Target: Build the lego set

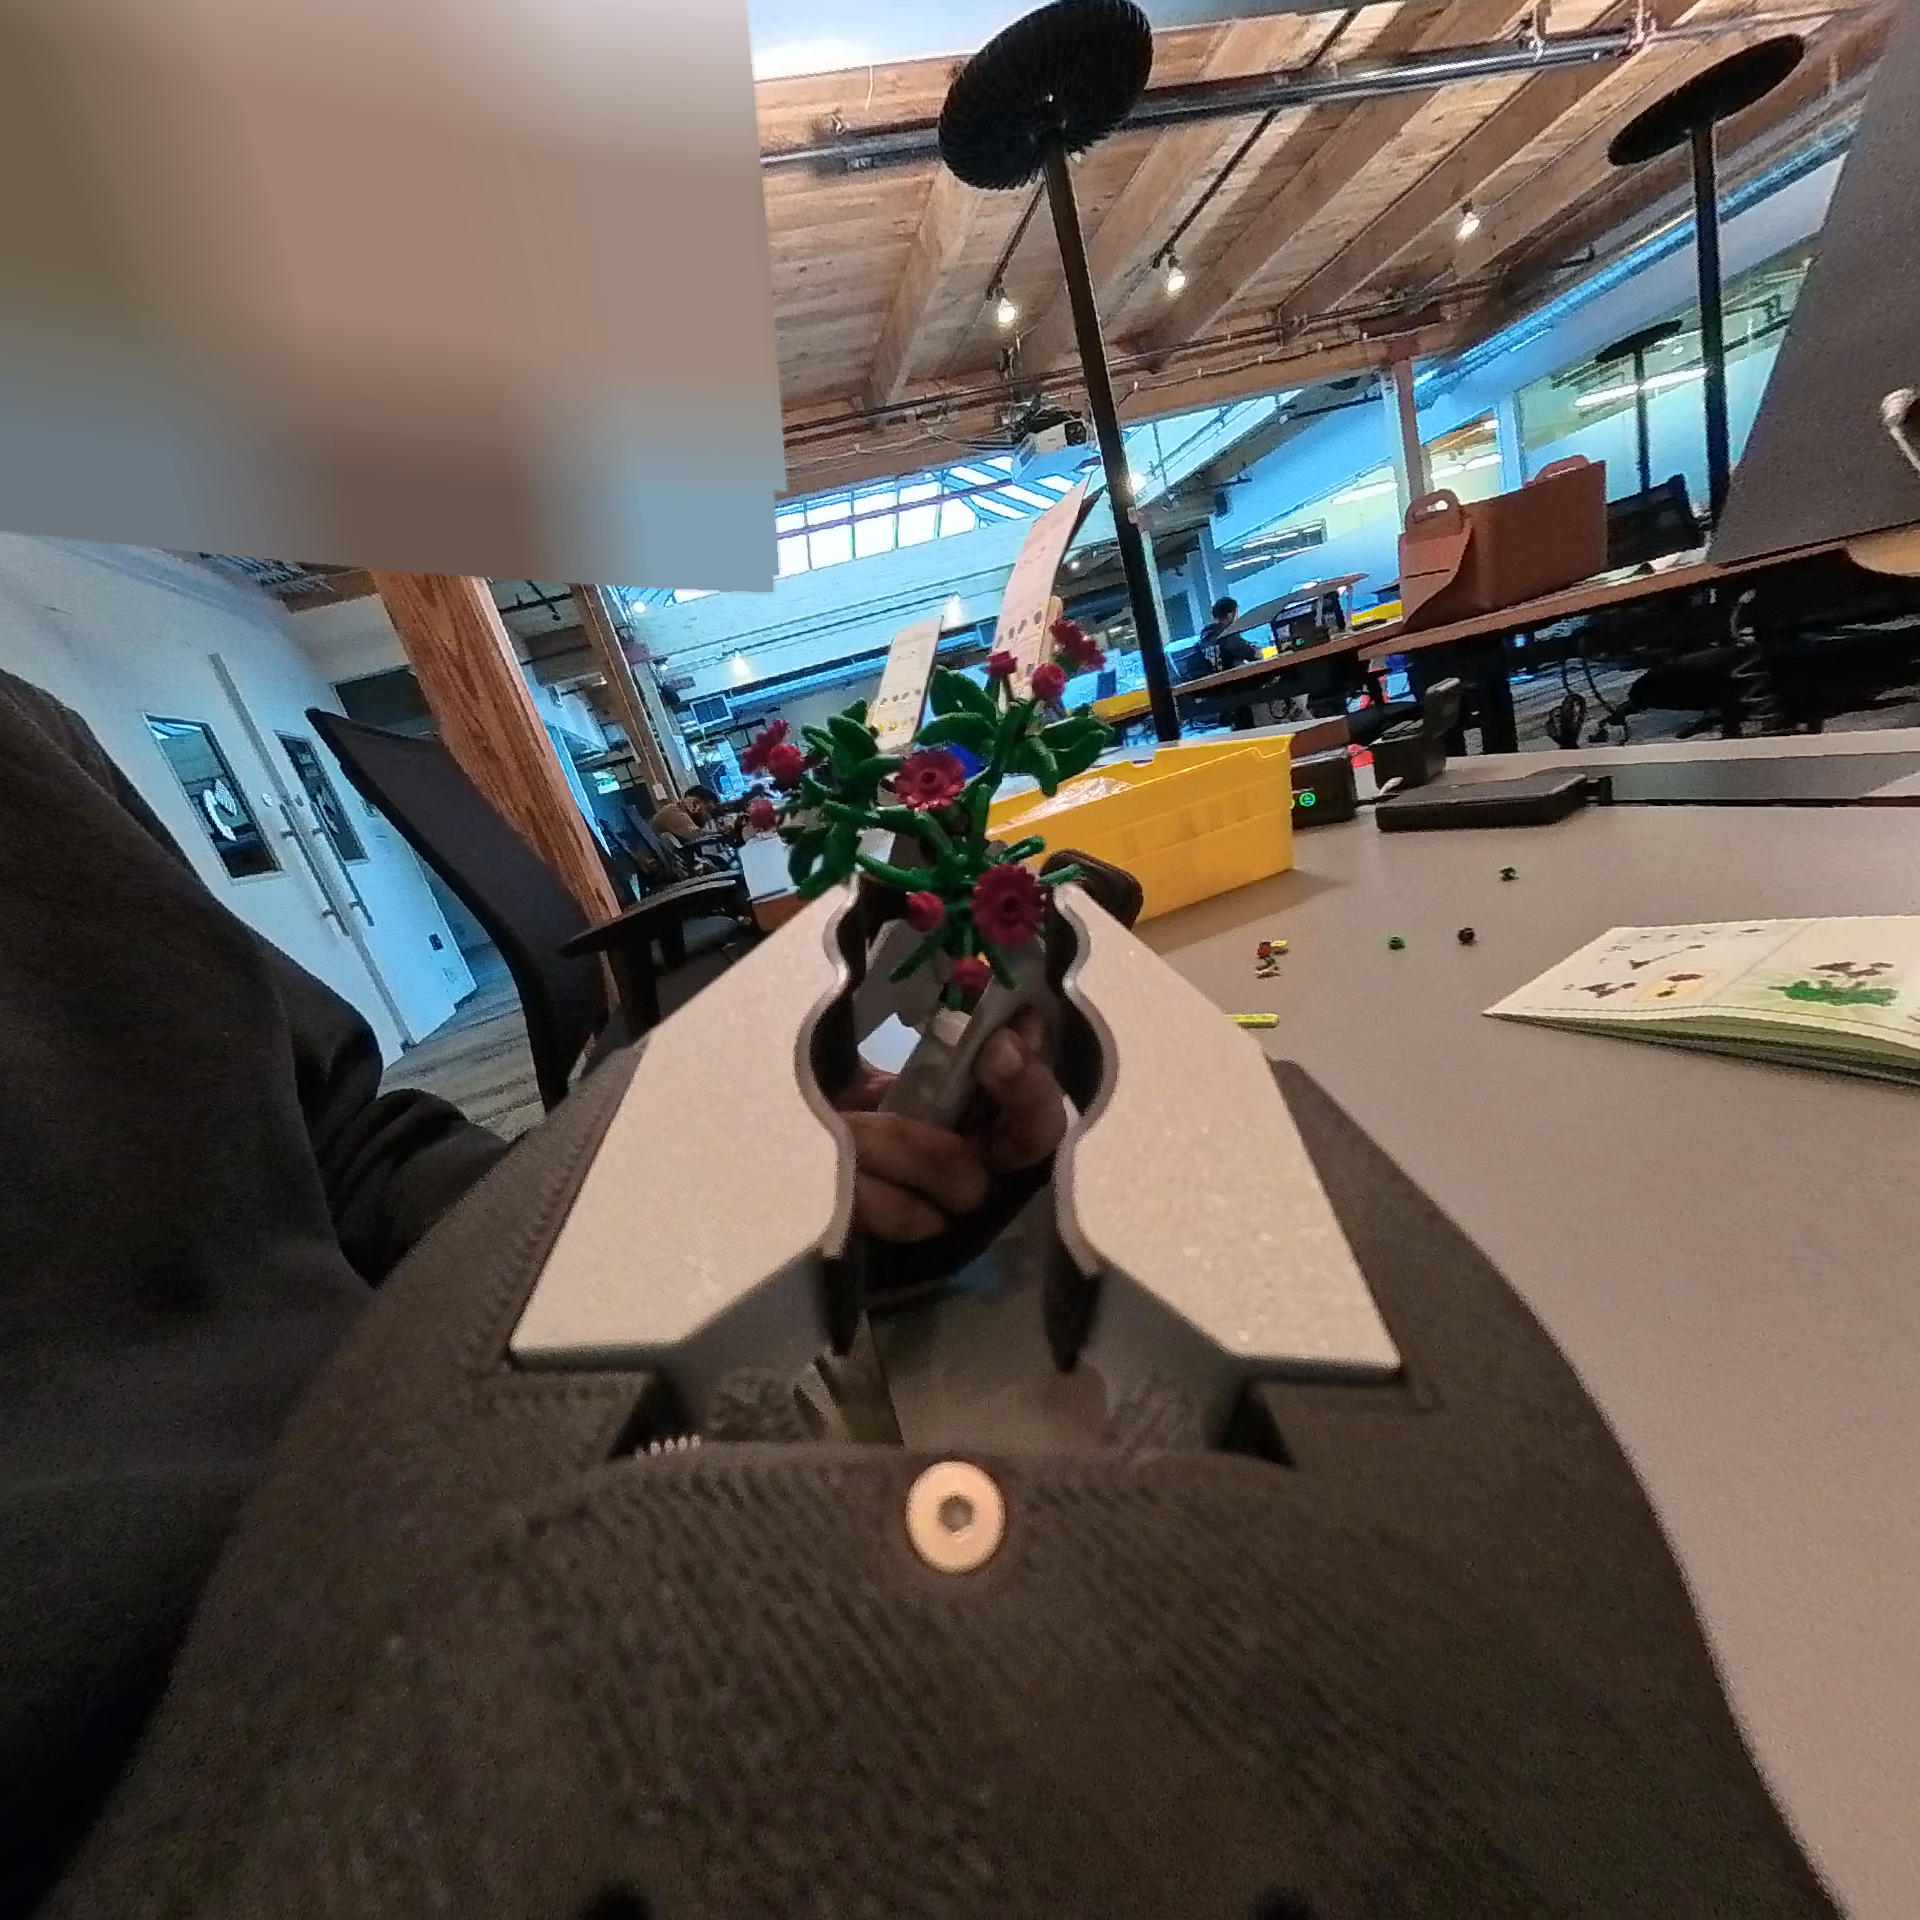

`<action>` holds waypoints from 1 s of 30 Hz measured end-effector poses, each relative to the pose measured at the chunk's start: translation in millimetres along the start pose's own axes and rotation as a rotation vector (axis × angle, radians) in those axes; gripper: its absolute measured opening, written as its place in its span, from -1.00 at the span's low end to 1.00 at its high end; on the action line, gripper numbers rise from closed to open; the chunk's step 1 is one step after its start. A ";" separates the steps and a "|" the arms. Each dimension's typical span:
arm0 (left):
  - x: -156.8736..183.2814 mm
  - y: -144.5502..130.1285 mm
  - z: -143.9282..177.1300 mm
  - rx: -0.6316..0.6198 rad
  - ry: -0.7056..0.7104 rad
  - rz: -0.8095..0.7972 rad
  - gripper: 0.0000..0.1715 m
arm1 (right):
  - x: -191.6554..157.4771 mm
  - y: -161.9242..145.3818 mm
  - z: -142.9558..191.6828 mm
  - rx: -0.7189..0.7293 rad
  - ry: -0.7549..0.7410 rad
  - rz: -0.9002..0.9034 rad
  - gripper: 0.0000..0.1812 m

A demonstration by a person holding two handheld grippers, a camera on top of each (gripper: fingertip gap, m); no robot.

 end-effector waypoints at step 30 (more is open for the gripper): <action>-1.3 -3.2 -1.9 -0.021 0.006 0.005 -0.85 | 1.7 -5.4 0.0 -0.024 0.025 -0.036 -0.72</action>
Point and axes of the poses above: each gripper's, where its closed fingertips meet, z back along the fingers, y out of its top, x = y × z across the jaws, the point moved 1 cm from there along z, back along the fingers, and after that the axes turned 1 degree about -z, right-handed, at the moved point
